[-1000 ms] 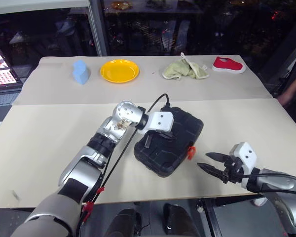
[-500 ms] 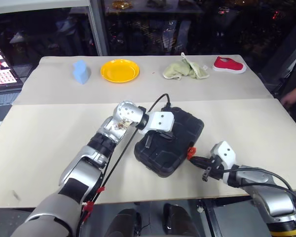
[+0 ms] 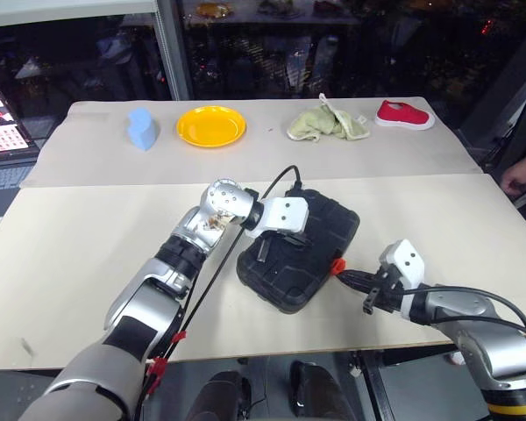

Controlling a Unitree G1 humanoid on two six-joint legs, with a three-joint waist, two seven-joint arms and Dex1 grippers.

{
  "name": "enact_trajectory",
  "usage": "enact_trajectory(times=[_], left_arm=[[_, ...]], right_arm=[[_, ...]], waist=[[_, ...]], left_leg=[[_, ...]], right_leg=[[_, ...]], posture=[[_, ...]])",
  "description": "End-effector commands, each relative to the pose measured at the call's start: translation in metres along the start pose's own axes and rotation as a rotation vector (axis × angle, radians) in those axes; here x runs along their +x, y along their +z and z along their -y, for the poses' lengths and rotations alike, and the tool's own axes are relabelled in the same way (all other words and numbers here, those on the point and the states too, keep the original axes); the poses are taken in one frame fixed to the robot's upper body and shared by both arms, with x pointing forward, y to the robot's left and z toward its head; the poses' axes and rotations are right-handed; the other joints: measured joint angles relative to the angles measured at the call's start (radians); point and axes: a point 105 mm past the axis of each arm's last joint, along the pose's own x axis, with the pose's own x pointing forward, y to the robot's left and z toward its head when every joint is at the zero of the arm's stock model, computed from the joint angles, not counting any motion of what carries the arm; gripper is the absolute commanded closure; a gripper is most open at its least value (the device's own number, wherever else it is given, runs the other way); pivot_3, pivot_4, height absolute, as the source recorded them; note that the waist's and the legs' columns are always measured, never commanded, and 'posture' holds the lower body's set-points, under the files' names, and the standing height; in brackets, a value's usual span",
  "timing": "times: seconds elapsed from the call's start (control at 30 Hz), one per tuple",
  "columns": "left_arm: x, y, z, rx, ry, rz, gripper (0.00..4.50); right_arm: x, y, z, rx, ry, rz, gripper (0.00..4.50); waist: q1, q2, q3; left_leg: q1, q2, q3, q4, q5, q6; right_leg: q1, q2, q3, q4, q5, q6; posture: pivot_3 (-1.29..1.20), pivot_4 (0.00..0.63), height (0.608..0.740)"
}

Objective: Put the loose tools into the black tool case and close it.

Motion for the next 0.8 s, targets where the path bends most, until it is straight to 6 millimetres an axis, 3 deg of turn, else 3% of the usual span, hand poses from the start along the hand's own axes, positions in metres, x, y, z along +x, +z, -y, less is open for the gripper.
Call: enact_trajectory(times=[0.03,0.23,0.53,0.7,0.77,0.8], left_arm=[[0.009,-0.017,0.012,-0.034,-0.058,-0.068,4.50],[0.010,-0.018,0.013,-0.033,-0.060,-0.071,4.50],[0.011,-0.020,0.015,-0.025,-0.068,-0.077,4.50],[0.012,-0.020,0.015,-0.019,-0.067,-0.074,4.50],[0.008,-0.019,0.015,-0.053,-0.063,-0.057,4.50],[0.004,-0.019,0.015,-0.096,-0.062,-0.041,4.50]], right_arm=[[-0.003,0.037,-0.007,-0.086,0.024,0.119,4.46],[0.000,0.033,-0.006,-0.088,0.024,0.099,4.46],[0.004,0.052,-0.006,-0.090,0.028,0.152,4.46],[0.010,0.045,-0.008,-0.102,0.032,0.126,4.46],[0.005,0.046,-0.004,-0.100,0.012,0.119,4.46],[-0.001,0.046,-0.001,-0.102,0.002,0.113,4.20]], waist=[[0.000,0.000,0.000],[-0.001,0.000,0.000],[-0.010,0.000,0.000],[-0.018,0.000,0.000],[-0.020,0.000,0.000],[-0.021,0.000,0.000]], left_leg=[[0.000,0.000,0.000,0.000,0.000,0.000],[0.000,0.000,0.000,0.000,0.000,0.000],[0.001,0.001,0.000,0.000,0.001,-0.001],[0.001,0.001,0.000,0.000,0.001,-0.001],[0.001,0.001,0.000,0.000,0.001,-0.001],[0.001,0.001,0.000,0.000,0.001,-0.001]], right_leg=[[0.000,0.000,0.000,0.000,0.000,0.000],[0.000,0.000,0.000,0.000,0.000,0.000],[0.000,0.001,0.001,0.000,-0.001,0.002],[0.000,0.001,0.001,0.000,-0.001,0.002],[0.000,0.001,0.001,0.000,-0.001,0.002],[0.000,0.001,0.001,0.000,-0.001,0.002]], posture=[[0.00,0.150,0.740],[0.00,0.150,0.740],[0.00,0.150,0.740],[0.00,0.150,0.740],[0.00,0.150,0.740],[0.00,0.150,0.740]])
